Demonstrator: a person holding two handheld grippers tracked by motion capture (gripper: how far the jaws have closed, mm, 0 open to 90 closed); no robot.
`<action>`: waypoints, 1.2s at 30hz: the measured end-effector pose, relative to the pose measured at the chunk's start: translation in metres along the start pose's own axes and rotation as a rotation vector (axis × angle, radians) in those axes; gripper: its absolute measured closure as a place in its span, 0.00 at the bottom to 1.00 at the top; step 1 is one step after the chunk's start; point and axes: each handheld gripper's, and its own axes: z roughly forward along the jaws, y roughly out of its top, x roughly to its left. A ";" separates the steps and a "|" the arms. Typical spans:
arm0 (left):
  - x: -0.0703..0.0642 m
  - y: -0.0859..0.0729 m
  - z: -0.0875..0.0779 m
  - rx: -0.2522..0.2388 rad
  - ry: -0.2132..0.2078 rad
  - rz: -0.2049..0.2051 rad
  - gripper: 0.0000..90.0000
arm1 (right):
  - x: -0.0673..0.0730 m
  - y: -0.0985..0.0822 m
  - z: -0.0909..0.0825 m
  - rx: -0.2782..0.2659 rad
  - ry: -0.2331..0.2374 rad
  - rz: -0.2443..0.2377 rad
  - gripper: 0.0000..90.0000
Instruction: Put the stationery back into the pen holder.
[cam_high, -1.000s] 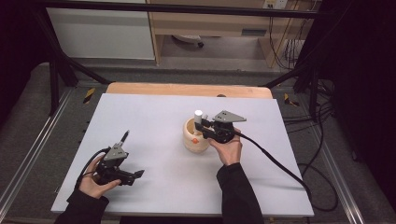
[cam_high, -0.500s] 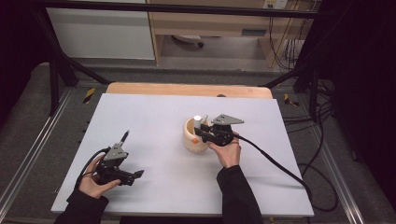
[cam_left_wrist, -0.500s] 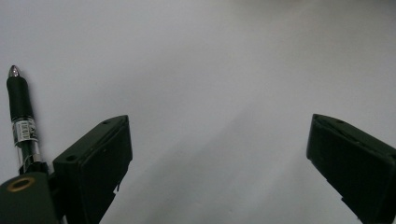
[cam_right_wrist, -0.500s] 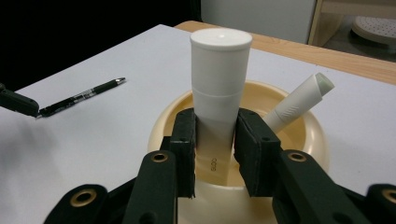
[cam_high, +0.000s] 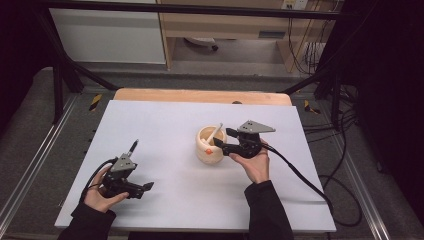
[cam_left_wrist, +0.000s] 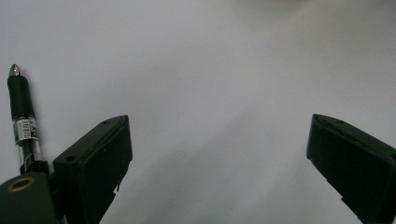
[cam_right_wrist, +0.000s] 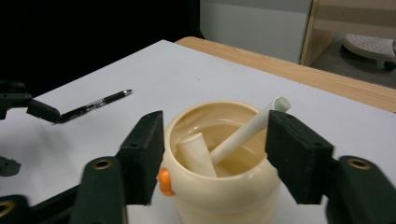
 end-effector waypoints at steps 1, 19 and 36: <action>0.000 0.000 0.000 0.000 -0.001 0.000 0.08 | 0.000 0.000 -0.003 -0.004 -0.013 0.001 0.32; 0.008 -0.003 -0.006 0.004 -0.003 -0.029 0.03 | -0.021 -0.036 -0.048 0.110 -0.046 0.033 0.01; 0.019 -0.006 -0.014 0.026 0.016 -0.057 0.02 | -0.044 -0.079 -0.074 0.151 -0.060 0.063 0.01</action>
